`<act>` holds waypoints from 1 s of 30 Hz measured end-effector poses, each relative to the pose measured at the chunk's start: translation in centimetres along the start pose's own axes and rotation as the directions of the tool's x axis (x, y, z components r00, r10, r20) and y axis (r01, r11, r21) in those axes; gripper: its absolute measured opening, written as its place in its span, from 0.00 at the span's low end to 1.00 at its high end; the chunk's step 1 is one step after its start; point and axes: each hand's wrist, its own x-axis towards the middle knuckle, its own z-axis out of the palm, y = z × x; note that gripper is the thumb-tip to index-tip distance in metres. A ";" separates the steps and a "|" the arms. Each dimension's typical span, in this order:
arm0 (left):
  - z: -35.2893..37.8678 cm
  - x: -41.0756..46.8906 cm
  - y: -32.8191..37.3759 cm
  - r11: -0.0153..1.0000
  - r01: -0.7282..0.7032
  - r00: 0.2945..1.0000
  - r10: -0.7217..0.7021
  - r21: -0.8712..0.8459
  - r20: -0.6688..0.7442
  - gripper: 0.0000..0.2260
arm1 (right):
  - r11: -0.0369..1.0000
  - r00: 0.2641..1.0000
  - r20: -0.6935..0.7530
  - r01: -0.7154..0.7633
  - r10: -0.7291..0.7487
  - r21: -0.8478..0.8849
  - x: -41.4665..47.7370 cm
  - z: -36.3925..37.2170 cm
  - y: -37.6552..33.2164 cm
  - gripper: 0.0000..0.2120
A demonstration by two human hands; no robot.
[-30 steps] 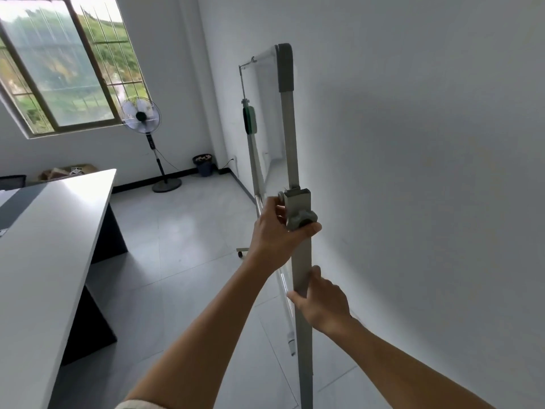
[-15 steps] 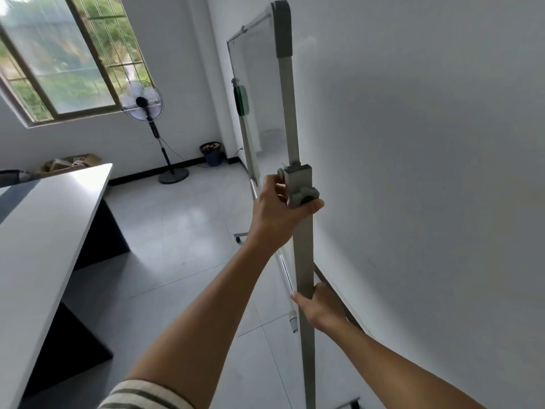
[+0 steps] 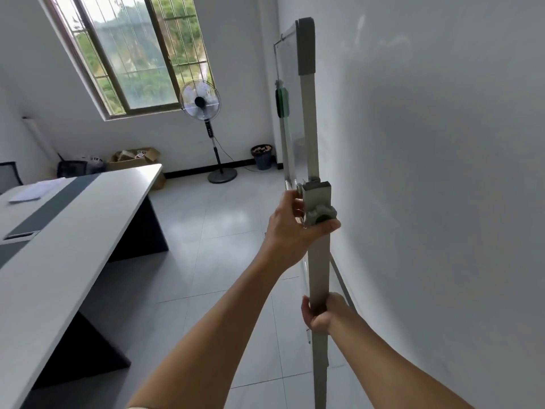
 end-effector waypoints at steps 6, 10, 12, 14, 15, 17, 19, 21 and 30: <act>0.2 11.3 -3.8 1.000 -0.020 1.000 0.020 -0.001 0.004 0.30 | 0.995 0.999 -0.039 -0.003 0.007 0.098 6.0 8.2 -5.4 0.14; -0.1 19.0 -5.9 1.000 -0.019 1.000 0.019 -0.002 0.010 0.30 | 0.997 0.998 -0.064 -0.014 0.018 0.071 9.9 14.2 -9.6 0.15; -0.4 22.9 -6.9 1.000 -0.022 0.999 0.022 0.000 0.024 0.29 | 0.997 0.998 -0.035 -0.043 0.045 0.059 11.7 17.1 -11.7 0.15; -0.7 26.6 -7.7 1.000 -0.018 0.999 0.018 0.012 0.034 0.28 | 0.998 0.998 -0.026 -0.050 0.051 0.031 13.4 20.0 -13.5 0.15; -0.8 28.4 -8.3 1.000 -0.014 0.999 0.013 0.016 0.037 0.28 | 0.999 0.998 -0.034 -0.050 0.050 0.013 14.3 21.4 -14.4 0.15; -0.9 32.0 -9.4 1.000 -0.008 0.999 0.008 0.019 0.034 0.28 | 0.998 0.997 -0.047 -0.060 0.059 -0.018 16.2 24.1 -16.4 0.16; -1.1 35.6 -10.7 1.000 -0.015 1.000 0.014 0.016 0.022 0.28 | 0.997 0.997 -0.055 -0.063 0.061 -0.033 18.6 27.1 -18.2 0.16; -1.4 39.3 -12.0 1.000 -0.015 1.000 0.015 0.011 0.004 0.28 | 0.996 0.997 -0.041 -0.072 0.070 -0.045 20.7 30.1 -19.8 0.15; -2.5 57.2 -17.1 0.998 0.011 0.996 -0.005 0.063 -0.093 0.28 | 0.768 0.983 0.004 0.148 -0.186 -0.623 32.6 40.5 -27.9 0.19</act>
